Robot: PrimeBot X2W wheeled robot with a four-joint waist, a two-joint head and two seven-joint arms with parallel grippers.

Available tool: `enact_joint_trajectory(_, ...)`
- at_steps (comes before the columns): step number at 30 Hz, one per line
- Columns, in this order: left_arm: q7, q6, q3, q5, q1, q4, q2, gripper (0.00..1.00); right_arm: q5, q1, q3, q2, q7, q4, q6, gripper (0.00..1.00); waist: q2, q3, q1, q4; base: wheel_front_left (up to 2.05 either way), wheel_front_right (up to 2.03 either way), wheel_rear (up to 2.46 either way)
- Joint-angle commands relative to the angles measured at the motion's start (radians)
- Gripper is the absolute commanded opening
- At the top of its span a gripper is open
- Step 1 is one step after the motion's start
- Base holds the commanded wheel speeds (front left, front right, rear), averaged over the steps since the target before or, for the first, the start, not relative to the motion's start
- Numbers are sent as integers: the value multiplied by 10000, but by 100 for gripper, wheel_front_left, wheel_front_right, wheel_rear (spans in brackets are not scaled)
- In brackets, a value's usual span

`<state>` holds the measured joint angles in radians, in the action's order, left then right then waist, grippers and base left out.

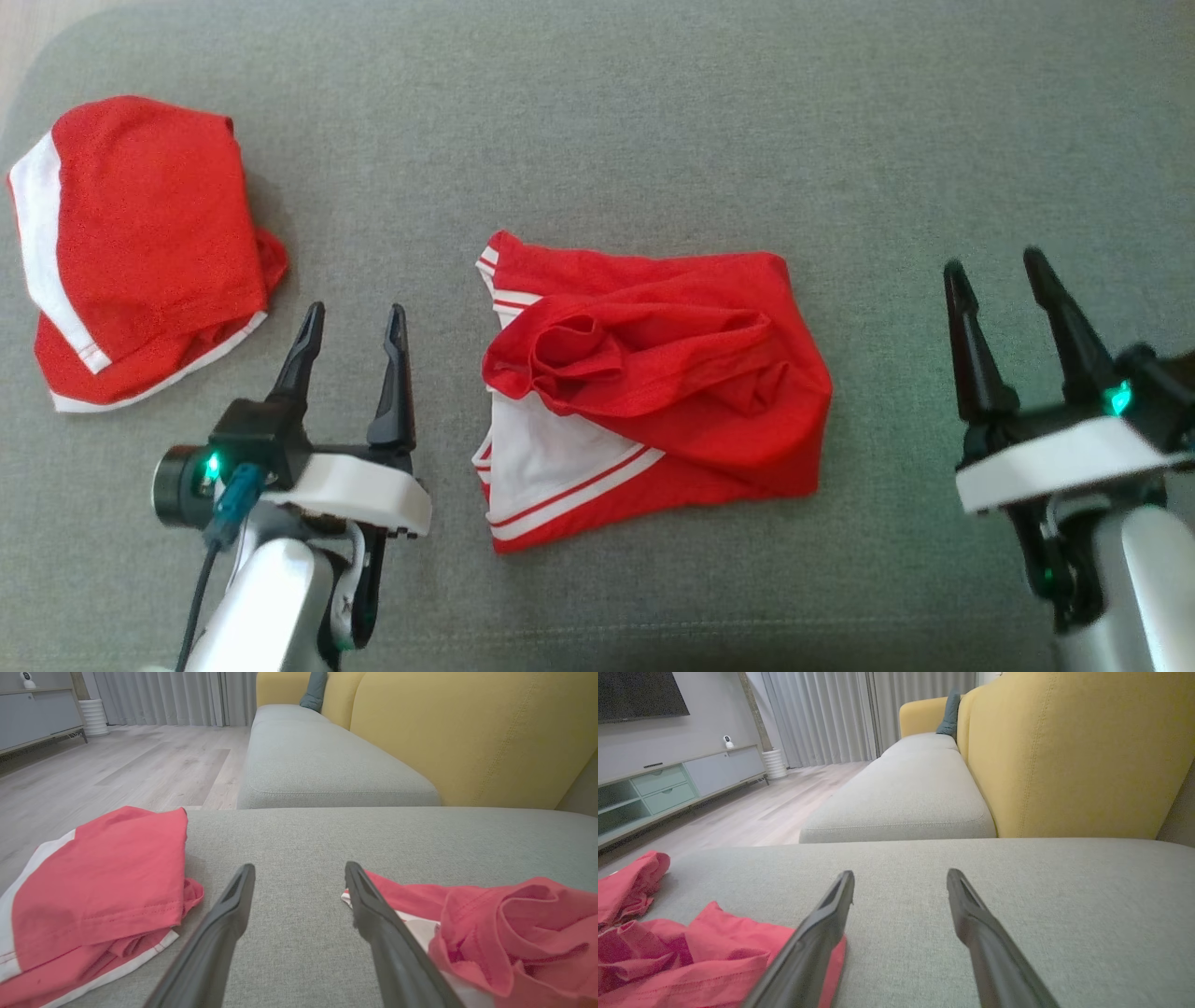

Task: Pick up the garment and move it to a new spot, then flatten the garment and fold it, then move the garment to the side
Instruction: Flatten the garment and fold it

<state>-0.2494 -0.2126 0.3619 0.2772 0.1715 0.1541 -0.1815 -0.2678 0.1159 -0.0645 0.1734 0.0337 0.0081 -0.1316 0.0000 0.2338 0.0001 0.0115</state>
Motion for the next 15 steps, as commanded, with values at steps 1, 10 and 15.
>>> enact_joint_trajectory(1,-111,-86,-381,16,168,-368,-231,100,134,-93,-113,-3,-87,-485,9,100,0,-46,-1,-18,0,0,0)
enact_joint_trajectory(10,-53,-123,-330,24,115,-469,-334,100,301,-723,121,-313,-327,-967,9,100,0,-86,-1,-30,0,0,0)
enact_joint_trajectory(15,-19,-152,-277,27,81,-497,-366,100,326,-827,151,-378,-416,-1038,9,100,0,-128,-1,-4,0,0,0)
